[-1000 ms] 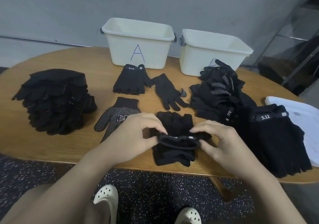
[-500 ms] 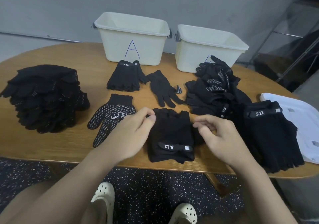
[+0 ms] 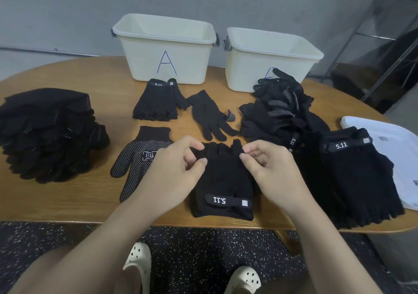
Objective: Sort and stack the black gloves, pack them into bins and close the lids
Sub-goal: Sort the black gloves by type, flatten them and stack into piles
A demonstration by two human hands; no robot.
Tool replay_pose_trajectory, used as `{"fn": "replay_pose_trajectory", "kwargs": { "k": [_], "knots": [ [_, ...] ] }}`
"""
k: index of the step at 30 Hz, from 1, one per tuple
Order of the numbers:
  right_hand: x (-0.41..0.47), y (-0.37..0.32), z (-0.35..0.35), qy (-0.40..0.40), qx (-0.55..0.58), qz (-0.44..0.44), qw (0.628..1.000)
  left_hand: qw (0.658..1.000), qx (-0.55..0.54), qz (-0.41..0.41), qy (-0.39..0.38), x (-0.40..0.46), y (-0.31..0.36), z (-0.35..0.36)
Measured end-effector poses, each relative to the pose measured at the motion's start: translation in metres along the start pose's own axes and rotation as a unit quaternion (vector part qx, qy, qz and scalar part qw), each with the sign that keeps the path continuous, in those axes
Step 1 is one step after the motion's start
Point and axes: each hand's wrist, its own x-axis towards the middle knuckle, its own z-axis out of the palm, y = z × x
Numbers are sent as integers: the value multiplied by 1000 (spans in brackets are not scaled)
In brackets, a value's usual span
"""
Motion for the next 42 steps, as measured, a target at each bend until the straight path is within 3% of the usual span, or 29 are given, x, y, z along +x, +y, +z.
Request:
{"fn": "replay_pose_trajectory", "kwargs": {
  "k": [6, 18, 23, 28, 33, 42],
  "knots": [
    [9, -4, -8, 33, 45, -46, 997, 997, -13, 41, 60, 2, 2, 2],
    [22, 10, 6, -3, -7, -6, 1000, 993, 82, 59, 60, 7, 0, 4],
    [-1, 3, 3, 33, -81, -89, 992, 979, 144, 127, -75, -4, 17, 9],
    [-29, -7, 13, -72, -123, -131, 981, 959, 198, 96, -177, -14, 1, 16],
    [-36, 12, 15, -200, -153, -89, 964, 943, 239, 98, -210, -23, -3, 18],
    [-50, 10, 8, -218, -276, -38, 935, 932, 277, 121, -200, -24, -16, 22]
  ]
}}
